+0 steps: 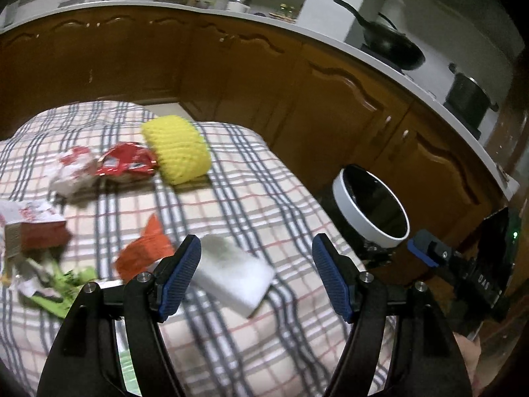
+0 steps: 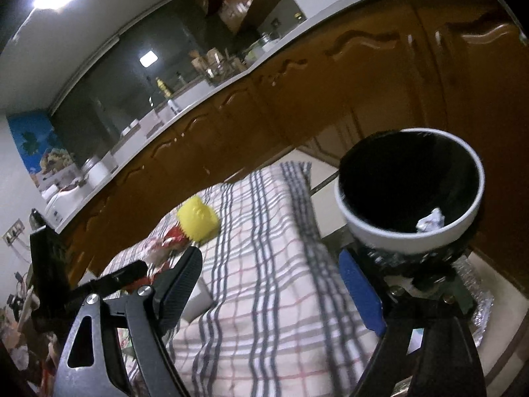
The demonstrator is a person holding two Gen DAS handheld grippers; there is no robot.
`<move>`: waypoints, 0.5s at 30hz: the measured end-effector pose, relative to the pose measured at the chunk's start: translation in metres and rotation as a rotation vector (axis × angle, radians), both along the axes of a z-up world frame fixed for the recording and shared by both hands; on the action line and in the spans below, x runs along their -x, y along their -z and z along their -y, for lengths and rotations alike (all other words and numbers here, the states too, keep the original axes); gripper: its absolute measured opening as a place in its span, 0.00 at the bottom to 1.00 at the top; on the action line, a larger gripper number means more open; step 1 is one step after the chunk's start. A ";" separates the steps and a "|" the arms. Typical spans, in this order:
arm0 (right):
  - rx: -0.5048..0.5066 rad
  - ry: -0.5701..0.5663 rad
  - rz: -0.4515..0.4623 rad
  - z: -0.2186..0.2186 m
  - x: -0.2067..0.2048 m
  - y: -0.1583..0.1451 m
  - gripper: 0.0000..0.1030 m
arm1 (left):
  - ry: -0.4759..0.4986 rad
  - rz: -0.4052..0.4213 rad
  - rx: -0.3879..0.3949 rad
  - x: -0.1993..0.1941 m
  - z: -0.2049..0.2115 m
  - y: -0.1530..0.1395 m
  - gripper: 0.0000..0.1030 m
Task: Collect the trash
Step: 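Move both tools back toward the orange wrapper and white foam block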
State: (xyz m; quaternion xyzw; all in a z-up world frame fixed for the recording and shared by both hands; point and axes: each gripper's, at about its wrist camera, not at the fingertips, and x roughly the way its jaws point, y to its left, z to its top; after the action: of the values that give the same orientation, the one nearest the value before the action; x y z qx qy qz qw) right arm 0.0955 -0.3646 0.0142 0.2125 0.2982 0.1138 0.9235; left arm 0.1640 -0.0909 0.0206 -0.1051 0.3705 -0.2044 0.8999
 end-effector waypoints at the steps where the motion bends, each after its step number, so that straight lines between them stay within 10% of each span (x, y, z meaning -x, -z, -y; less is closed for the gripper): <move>1: 0.000 -0.007 -0.003 -0.004 0.000 0.001 0.84 | -0.006 -0.001 -0.001 0.001 -0.005 0.001 0.69; 15: 0.062 -0.216 -0.046 -0.075 -0.009 0.011 0.84 | -0.088 -0.015 -0.050 0.001 -0.053 0.004 0.69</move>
State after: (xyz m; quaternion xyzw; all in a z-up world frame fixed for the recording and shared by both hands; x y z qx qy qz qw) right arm 0.1042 -0.2896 0.0031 0.1529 0.3438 0.1985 0.9050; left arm 0.1634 -0.0380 0.0162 -0.1001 0.3774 -0.1547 0.9075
